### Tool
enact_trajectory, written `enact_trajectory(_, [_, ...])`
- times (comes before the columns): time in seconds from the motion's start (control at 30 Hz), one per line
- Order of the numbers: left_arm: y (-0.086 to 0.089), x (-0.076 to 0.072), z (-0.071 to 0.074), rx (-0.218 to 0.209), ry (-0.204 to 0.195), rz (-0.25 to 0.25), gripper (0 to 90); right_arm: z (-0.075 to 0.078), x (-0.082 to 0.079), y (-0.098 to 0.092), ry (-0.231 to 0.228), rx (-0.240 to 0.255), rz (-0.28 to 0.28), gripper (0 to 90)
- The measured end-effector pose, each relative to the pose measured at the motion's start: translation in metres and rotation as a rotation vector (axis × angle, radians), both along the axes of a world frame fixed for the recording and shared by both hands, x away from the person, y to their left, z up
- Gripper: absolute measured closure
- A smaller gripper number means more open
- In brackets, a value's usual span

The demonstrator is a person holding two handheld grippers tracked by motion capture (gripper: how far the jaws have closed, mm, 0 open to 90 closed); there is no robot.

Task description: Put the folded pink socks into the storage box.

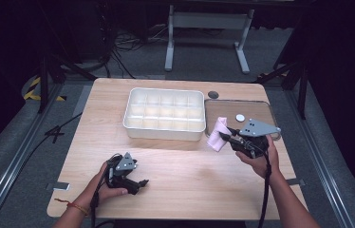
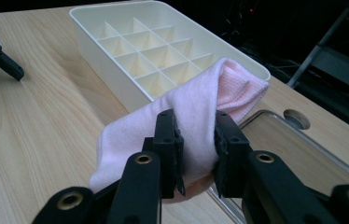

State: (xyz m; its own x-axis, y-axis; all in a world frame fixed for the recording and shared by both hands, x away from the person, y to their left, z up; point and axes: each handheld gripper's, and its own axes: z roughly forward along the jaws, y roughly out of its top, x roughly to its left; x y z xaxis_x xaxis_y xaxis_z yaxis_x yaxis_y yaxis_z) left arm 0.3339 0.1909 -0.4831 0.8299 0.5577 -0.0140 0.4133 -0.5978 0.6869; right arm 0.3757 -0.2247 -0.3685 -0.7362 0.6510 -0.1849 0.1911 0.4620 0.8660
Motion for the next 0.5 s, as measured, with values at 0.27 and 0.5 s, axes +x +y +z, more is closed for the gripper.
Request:
enact_trajectory(0.27, [0.0,0.0,0.0,0.0,0.0,0.0,13.0,0.008,0.006,0.004,-0.005,0.0,-0.004,74.1])
enact_trajectory(0.5, [0.0,0.0,0.0,-0.001,0.0,0.001,13.0,0.012,0.013,0.007,-0.012,-0.012,-0.006,74.1])
